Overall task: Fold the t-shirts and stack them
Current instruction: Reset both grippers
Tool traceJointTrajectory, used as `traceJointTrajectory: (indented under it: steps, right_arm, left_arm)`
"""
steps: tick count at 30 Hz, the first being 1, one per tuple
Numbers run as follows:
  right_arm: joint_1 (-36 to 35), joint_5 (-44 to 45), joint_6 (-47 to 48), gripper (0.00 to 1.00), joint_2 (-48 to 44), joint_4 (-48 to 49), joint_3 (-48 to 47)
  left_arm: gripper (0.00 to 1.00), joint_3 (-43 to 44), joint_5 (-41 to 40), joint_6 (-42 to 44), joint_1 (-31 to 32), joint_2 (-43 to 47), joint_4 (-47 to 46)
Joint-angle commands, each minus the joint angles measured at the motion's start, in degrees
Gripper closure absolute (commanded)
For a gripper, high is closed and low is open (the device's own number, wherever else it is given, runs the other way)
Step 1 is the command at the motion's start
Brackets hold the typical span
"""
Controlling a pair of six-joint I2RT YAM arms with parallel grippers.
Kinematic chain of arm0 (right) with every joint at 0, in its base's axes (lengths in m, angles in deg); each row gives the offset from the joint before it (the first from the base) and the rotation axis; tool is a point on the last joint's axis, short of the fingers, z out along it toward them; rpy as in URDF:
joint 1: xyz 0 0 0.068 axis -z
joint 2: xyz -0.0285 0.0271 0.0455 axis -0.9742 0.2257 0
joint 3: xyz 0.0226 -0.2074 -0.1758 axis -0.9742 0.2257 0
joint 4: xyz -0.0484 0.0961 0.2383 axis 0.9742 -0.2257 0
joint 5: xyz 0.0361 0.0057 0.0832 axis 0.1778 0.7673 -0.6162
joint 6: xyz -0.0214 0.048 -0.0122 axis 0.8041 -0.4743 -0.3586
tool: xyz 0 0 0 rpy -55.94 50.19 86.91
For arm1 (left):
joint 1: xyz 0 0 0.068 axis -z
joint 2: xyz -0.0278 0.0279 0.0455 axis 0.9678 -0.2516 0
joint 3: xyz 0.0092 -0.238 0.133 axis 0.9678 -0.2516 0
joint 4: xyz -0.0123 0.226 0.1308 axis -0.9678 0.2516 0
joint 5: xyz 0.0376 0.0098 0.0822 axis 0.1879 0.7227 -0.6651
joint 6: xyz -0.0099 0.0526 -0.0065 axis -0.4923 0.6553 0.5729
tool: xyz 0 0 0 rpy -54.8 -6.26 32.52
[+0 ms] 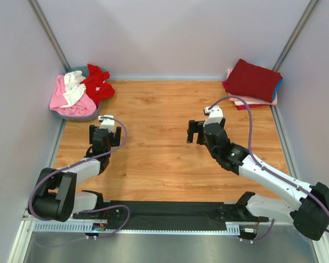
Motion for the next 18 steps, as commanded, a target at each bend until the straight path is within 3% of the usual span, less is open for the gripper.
traceJointTrajectory:
  steps: [1, 2, 3, 5, 7, 9, 11, 14, 18]
  right_arm:
    - [0.92, 1.01, -0.57, 0.00, -3.21, 6.86, 3.54]
    - [1.09, -0.22, -0.66, 0.00, -4.26, 8.97, 5.30]
    - [1.27, -2.24, -0.75, 0.00, -5.75, 13.95, 8.19]
    - [1.53, -2.61, 0.12, 0.00, -6.56, 16.19, 9.27]
    - [1.54, -3.22, 3.10, 0.00, -6.39, 17.86, 10.67]
    - [1.80, -1.82, 6.36, 0.00, -4.73, 19.98, 11.29]
    - [2.85, -2.25, 3.93, 0.00, -2.44, 13.53, 8.49]
    - [3.29, -4.80, 4.78, 0.00, 3.62, 10.75, 5.58]
    - [3.38, -3.92, 4.80, 0.00, 7.15, 17.94, 11.89]
  left_arm:
    - [0.03, -3.10, 9.01, 2.19, -2.66, 1.05, -14.17]
    - [0.01, -6.59, 11.30, 0.18, -4.33, 0.80, -21.06]
    - [0.01, -7.24, 17.50, -1.23, -6.26, -0.60, -22.26]
    - [0.00, -8.90, 19.50, -1.16, -8.92, -3.85, -29.87]
    - [0.00, -7.16, 19.94, -1.59, -9.09, -1.32, -21.96]
    - [0.03, -8.73, 19.68, -1.33, -9.09, -3.50, -28.75]
    - [0.00, -7.78, 19.32, -1.68, -9.09, -1.59, -23.72]
    - [0.00, -8.39, 19.24, -1.68, -9.09, -2.63, -26.84]
    - [0.00, -8.30, 19.32, -1.86, -9.09, -2.63, -26.66]
